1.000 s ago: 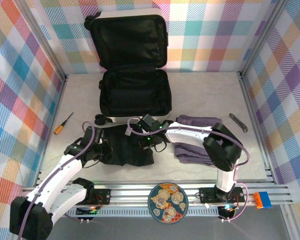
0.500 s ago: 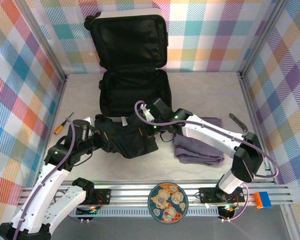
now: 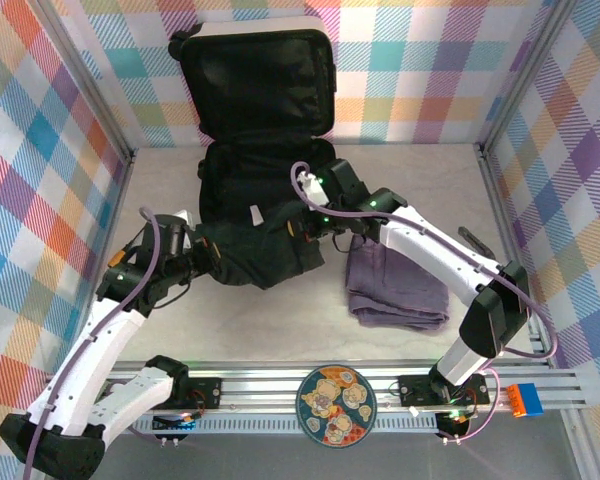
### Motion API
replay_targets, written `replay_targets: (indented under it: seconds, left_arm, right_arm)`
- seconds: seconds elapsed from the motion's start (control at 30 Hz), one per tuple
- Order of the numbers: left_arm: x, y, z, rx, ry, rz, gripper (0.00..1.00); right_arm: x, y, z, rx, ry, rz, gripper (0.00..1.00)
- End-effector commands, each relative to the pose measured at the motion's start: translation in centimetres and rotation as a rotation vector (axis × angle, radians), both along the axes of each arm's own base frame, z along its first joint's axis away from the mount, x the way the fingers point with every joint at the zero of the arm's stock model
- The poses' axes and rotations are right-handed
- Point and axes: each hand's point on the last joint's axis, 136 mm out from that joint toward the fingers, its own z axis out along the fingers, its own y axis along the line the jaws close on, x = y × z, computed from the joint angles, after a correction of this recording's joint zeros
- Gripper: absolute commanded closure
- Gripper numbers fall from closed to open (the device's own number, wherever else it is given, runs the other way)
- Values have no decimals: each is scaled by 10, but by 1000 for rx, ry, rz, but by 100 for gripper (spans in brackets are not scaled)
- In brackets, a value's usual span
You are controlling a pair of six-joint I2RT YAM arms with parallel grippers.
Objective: Pack the luggage
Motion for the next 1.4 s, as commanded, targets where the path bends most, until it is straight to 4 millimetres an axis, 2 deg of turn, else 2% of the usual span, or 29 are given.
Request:
replay_targets:
  seconds: [0.0, 0.17, 0.27, 0.4, 0.47, 0.53, 0.67, 0.73, 0.87, 1.03, 1.27, 1.37]
  left_arm:
    - [-5, -7, -17, -28, 21, -24, 100]
    - [-13, -5, -30, -23, 60, -24, 100]
    - [-21, 0, -47, -9, 92, -6, 99]
    - [-29, 1, -72, -22, 143, 7, 92]
    - [-36, 2, -89, -29, 186, 22, 84]
    - [-44, 7, -102, -18, 223, 43, 72]
    - [-54, 17, -117, 16, 255, 80, 39]
    - [-51, 15, -116, 14, 249, 69, 31]
    - [-41, 5, -121, 1, 272, 41, 26]
    - [-30, 3, -151, 29, 340, 62, 22]
    - [16, -1, -167, 126, 357, 69, 20]
    - [25, 3, -180, 199, 402, 65, 20]
  right_arm:
    - [-21, 0, -21, 20, 94, 30, 100]
    - [-33, -4, -33, 24, 153, 31, 100]
    - [-37, -11, -43, 4, 171, 12, 100]
    - [-48, -19, -66, -11, 224, -12, 100]
    - [-55, -24, -79, -19, 253, -29, 100]
    - [-61, -29, -94, -29, 283, -48, 100]
    - [-71, -40, -128, -69, 341, -93, 100]
    - [-74, -42, -139, -81, 358, -105, 100]
    - [-73, -43, -148, -93, 361, -114, 100]
    - [-71, -44, -154, -110, 364, -122, 100]
    - [-72, -43, -157, -110, 373, -121, 100]
    - [-71, -44, -155, -111, 369, -123, 100]
